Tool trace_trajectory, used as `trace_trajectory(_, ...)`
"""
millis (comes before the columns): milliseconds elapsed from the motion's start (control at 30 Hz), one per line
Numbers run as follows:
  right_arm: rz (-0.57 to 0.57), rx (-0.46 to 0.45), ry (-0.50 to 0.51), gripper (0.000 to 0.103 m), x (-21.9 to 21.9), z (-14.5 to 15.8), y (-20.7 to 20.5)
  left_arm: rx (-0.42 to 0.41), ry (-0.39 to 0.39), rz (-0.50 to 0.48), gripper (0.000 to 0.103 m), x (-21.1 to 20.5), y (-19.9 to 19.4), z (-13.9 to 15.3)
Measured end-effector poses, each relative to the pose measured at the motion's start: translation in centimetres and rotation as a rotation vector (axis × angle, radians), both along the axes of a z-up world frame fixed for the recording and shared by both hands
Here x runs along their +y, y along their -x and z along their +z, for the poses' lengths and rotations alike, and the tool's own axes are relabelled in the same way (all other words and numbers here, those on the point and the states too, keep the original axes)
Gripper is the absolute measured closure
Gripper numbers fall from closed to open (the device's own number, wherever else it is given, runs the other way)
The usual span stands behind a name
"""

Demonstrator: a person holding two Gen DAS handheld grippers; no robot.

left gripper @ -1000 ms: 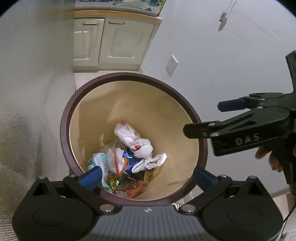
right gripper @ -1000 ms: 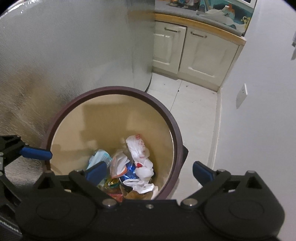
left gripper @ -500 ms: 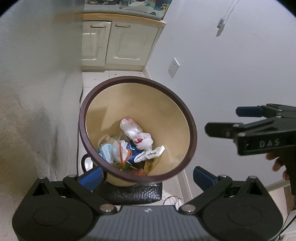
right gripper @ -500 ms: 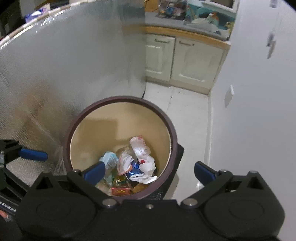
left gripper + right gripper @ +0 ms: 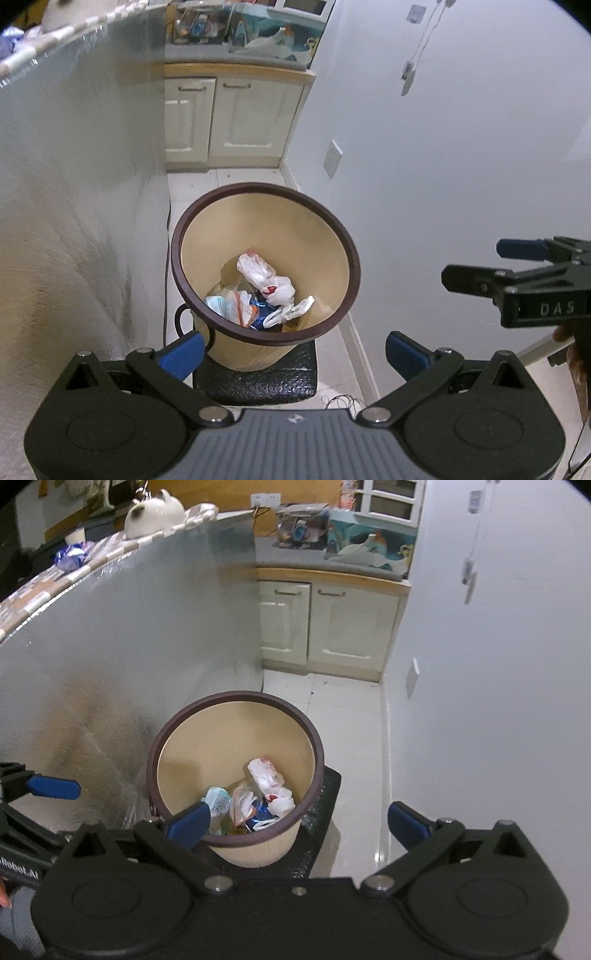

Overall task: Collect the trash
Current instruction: 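Withdraw both open tools from the wastebasket back toward the table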

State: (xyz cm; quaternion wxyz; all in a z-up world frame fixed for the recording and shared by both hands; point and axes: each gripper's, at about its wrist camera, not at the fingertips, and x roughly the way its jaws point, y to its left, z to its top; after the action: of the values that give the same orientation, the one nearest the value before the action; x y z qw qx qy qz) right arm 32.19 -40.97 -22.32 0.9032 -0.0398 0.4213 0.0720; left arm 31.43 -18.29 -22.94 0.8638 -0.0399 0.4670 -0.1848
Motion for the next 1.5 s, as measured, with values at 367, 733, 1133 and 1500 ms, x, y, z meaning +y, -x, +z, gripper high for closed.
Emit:
trace_trajectory(367, -0.072, -0.07, -0.023, 0.0, -0.5, 2.7, 5.9, -0.072, -0.001, -0.001, 0.0, 1.3, 4.5, 3.6)
trace_trajectory(733, -0.115, -0.196, -0.033, 0.0, 0.9, 7.3, 12.1, -0.206, 0.025, 0.009, 0.0, 3.7, 8.9, 8.9)
trace_trajectory(1133, -0.083, -0.334, -0.023, 0.0, 5.5, 13.6, 16.5, -0.408, 0.068, 0.062, 0.0, 9.4, 14.0, 16.9)
trace_trajectory(1500, 0.043, -0.426, -0.075, 0.0, 12.7, 20.5, 15.3, -0.575, 0.03, 0.127, 0.0, 18.1, 14.6, 24.9)
